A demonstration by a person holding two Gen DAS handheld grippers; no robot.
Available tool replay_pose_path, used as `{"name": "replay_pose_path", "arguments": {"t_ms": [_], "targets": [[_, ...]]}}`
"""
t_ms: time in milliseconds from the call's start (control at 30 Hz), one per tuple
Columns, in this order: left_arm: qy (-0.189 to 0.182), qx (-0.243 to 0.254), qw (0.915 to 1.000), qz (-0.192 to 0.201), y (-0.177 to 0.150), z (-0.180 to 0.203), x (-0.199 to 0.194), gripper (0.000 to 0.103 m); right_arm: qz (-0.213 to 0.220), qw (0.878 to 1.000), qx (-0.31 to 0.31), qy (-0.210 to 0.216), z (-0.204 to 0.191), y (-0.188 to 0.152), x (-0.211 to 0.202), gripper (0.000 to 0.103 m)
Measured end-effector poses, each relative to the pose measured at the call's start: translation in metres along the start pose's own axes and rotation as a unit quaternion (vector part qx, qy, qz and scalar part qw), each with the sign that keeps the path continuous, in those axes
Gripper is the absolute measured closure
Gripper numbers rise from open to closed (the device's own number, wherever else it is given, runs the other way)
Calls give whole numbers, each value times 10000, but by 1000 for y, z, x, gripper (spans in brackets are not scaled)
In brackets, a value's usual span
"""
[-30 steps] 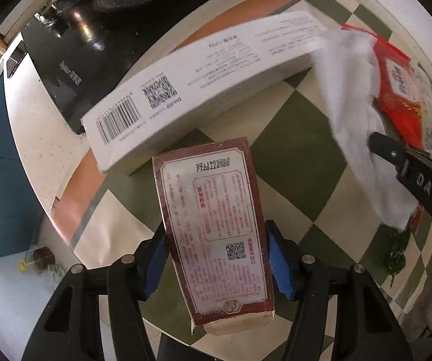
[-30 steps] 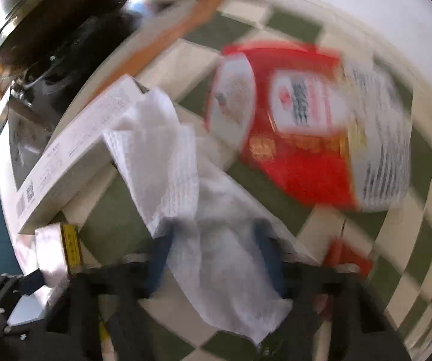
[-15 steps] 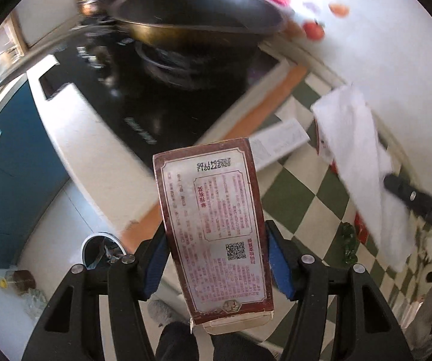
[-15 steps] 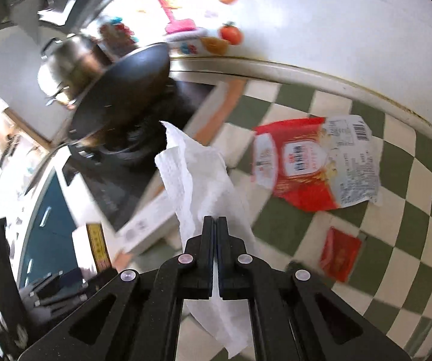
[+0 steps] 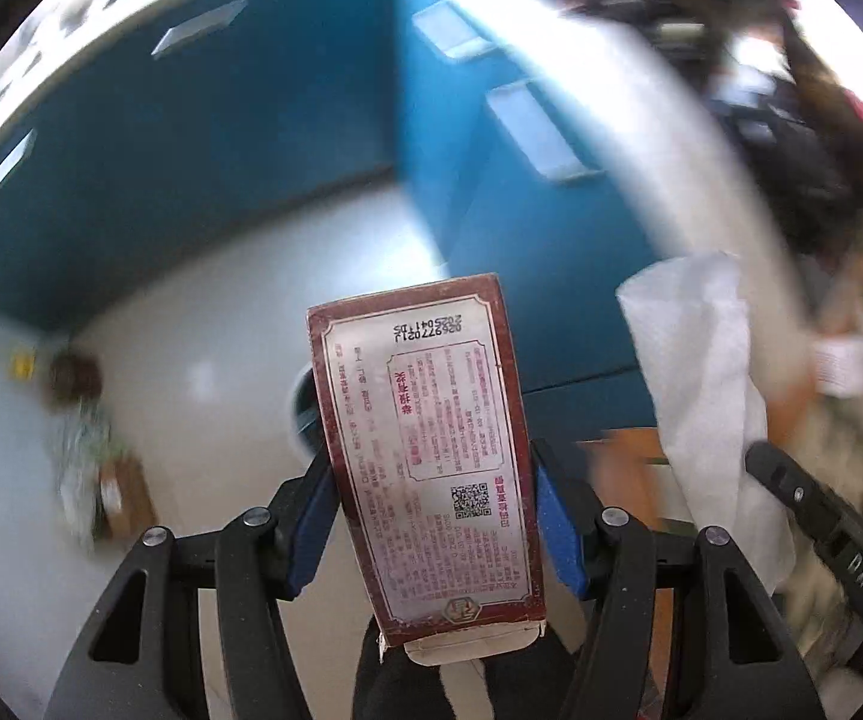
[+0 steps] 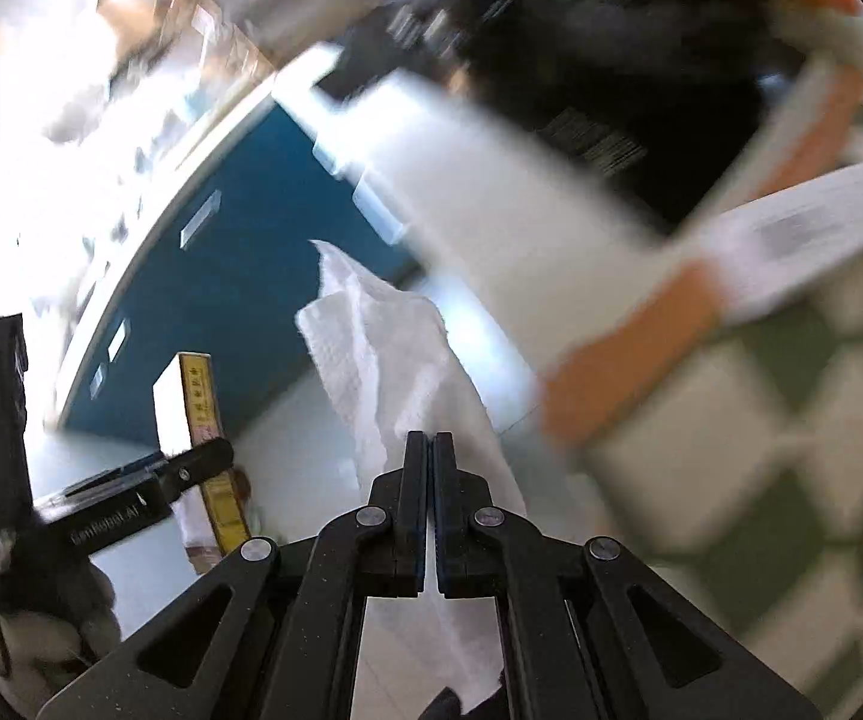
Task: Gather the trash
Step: 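Carry the box and tissue to the white bin and open both tools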
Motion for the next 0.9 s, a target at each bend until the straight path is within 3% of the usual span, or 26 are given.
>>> {"name": "replay_pose_path", "arguments": {"t_ms": [100, 233, 400, 500, 600, 733, 767, 800, 867, 900], "targets": [[-66, -495, 9978, -447, 10, -64, 79, 46, -457, 9986, -203, -145, -22, 0, 102, 102], [-289, -975, 9882, -1142, 23, -133, 222, 46, -1032, 9936, -271, -375, -22, -5, 249, 102], [-755, -1346, 9727, -1732, 36, -178, 366, 46, -1494, 9848, -412, -782, -3, -7, 402, 102], [-1067, -1552, 9601, -2066, 35, -192, 437, 46, -1759, 9781, -507, -987, 8, -8, 469, 102], [-1235, -1710, 9508, -2267, 31, -204, 475, 45, -1917, 9726, -611, -1166, 13, -12, 509, 102], [-1552, -1912, 9380, -2441, 27, -208, 496, 44, -2144, 9658, -605, -1330, 18, -13, 540, 101], [-1540, -1912, 9384, -2432, 26, -209, 496, 39, -2186, 9643, -592, -1374, 18, -12, 543, 101], [-1411, -1934, 9400, -2431, 25, -211, 496, 27, -2208, 9634, -564, -1410, 19, -11, 545, 101], [-1463, -1982, 9397, -2373, 21, -217, 491, 11, -2285, 9610, -533, -1462, 19, -10, 548, 96], [-1463, -2002, 9394, -2367, 18, -219, 488, 8, -2300, 9608, -514, -1463, 18, -11, 547, 93]]}}
Point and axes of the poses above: each gripper's, at about its wrist camera, not at the fingertips, and x roughly the way its jaws point, z to its right, y to its top, the point moved 2 cm from there along x, roughly the way its jaws point, and after that the axes turned 11 degrees about -z, right-handed, at the moved point
